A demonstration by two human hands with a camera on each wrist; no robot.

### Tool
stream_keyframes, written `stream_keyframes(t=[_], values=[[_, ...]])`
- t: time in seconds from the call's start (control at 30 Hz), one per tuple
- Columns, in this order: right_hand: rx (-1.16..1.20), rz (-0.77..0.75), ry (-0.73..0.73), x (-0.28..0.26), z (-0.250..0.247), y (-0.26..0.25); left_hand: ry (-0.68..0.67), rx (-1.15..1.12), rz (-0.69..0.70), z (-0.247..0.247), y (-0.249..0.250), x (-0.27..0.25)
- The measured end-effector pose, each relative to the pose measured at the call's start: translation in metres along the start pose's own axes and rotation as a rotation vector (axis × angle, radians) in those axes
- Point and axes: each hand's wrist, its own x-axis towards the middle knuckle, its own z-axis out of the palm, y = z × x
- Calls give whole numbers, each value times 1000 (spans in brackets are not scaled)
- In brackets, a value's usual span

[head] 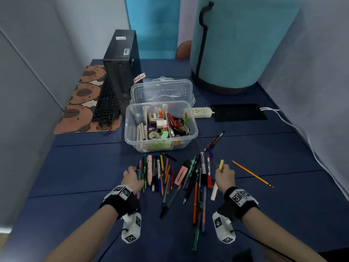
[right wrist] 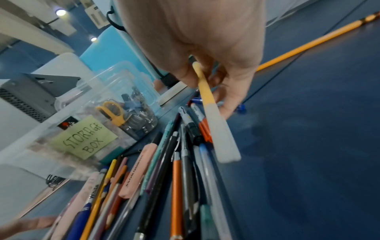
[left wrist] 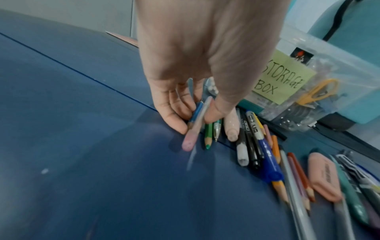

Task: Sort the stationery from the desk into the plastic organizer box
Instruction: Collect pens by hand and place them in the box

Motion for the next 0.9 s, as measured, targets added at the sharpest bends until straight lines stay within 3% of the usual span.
stream_keyframes(t=[0.1,0.23,0.5,0.63,0.7,0.8,0.9], values=[[175,-113,-56,0,4,-18,0,-18,5,-5,-4,-1],[120,-212,-141,3,12,-43,5,12,28,-9,-9,-1],[72,44,-362,1,27,-30,5,80,5,-15,-8,1],[128,102,-483,-11,39,-31,207,168,190,-14,6,-5],[126,82,-531,-17,53,-37,196,225,275,-10,20,-7],[32,-21,-576,-29,78,-53,76,211,191,-5,36,-5],[-85,-132,-529,-38,103,-69,38,207,87,-4,42,0]])
